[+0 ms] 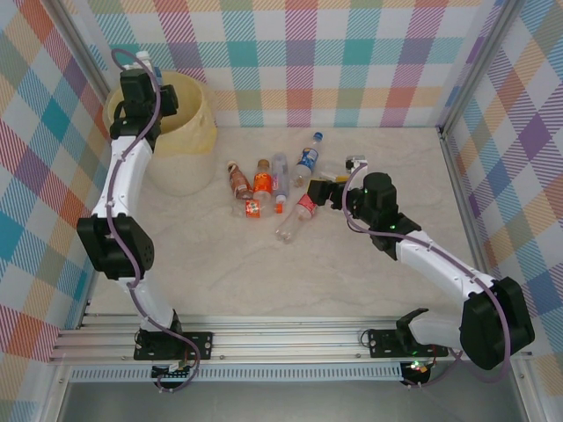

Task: Put the plastic bottles in the bin

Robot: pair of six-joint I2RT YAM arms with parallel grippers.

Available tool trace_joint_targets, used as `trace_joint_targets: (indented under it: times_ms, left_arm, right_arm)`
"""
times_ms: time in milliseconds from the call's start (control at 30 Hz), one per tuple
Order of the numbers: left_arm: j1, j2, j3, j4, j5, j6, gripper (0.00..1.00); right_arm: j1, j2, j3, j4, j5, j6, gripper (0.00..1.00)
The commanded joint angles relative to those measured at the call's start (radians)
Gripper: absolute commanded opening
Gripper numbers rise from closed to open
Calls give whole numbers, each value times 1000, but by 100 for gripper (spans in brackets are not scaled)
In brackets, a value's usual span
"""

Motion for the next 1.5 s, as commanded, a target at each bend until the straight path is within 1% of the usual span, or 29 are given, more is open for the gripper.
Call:
trace_joint_targets:
  times_ms: [0,200,267,433,633,700,767,867,933,1000,1067,1200,1300,1400,1467]
  left_arm:
    - [17,25,57,-63,127,4,45]
    - [25,90,137,-144,243,-5,49]
    - [25,104,153,-167,251,-16,51]
    - [25,121,198,-211,296,-29,67]
    - [25,94,232,-236,386,-70,90]
    - [25,72,230,-236,416,-84,95]
    - [25,52,229,-241,422,-99,100]
    - [23,16,220,-231,462,-123,100]
    - [18,-13,209,-210,496,-167,100]
    - [3,-46,183,-189,509,-205,100]
    - [-24,-95,136,-169,492,-224,100]
    - [-94,-206,1,-130,423,-247,100]
    - [-124,-278,-114,-98,431,-290,100]
    - [-154,-366,-270,-11,458,-344,100]
    - [-182,-423,-368,53,467,-367,100]
  right_arm:
    - [0,12,32,-11,9,6,100]
    - [0,30,53,-39,2,8,100]
    - [0,35,59,-42,2,10,100]
    - [0,41,66,-52,-1,10,100]
    - [0,47,68,-64,8,17,100]
    - [-1,49,68,-84,28,22,100]
    - [0,55,63,-102,62,32,100]
    - [-1,65,64,-126,91,37,100]
    - [-1,67,64,-136,126,61,100]
    - [-1,64,64,-145,168,90,100]
    - [-1,64,71,-165,205,104,100]
    - [-12,87,114,-264,265,110,100]
    - [-34,108,124,-277,256,119,100]
    - [-72,139,159,-330,209,135,100]
    - [-87,156,185,-373,205,139,100]
